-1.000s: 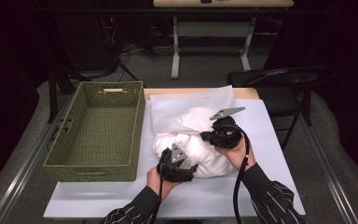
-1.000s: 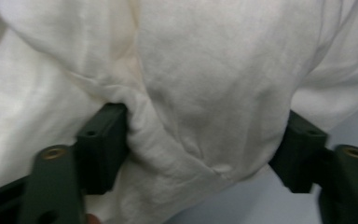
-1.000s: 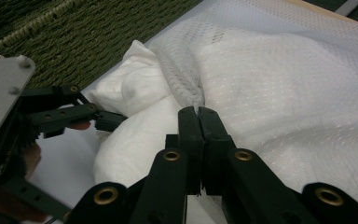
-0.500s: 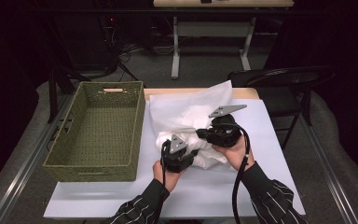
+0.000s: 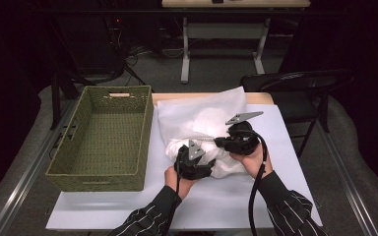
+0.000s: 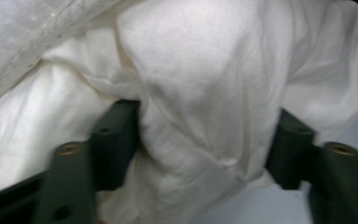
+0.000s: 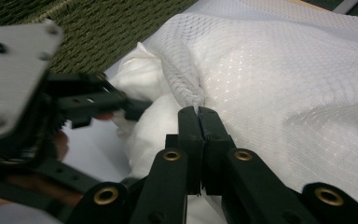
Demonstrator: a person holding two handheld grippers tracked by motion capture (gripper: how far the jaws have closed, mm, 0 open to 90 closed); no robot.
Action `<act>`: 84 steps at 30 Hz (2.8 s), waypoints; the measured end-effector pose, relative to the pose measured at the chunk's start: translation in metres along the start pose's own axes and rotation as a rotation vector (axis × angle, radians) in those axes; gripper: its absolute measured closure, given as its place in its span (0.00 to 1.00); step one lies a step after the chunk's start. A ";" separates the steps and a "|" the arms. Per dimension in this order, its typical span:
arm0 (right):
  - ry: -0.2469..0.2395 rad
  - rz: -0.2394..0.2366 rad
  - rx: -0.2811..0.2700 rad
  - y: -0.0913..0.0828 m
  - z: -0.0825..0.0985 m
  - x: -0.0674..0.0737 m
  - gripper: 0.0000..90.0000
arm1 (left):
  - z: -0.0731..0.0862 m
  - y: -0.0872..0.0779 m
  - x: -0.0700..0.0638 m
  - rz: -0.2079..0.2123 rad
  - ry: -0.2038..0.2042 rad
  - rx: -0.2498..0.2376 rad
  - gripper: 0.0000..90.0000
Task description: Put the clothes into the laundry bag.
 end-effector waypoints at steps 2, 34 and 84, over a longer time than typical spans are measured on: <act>0.001 0.002 0.003 0.000 0.000 0.000 0.99 | 0.005 -0.008 0.000 0.011 0.028 0.020 0.24; -0.017 -0.107 -0.066 -0.011 -0.020 0.018 1.00 | -0.029 0.004 0.016 -0.002 -0.227 -0.139 0.77; -0.045 -0.068 -0.077 -0.007 -0.015 0.016 1.00 | -0.030 0.027 0.014 0.057 -0.225 -0.163 0.86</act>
Point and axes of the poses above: each handheld gripper's, and its own axes: y roughly forward along the jaws, z roughly out of its underside, x roughly to its left, the point moved 10 cm from there along y, roughly forward along the jaws, and after that the axes turned 5 degrees about x, right-handed, at the moved point
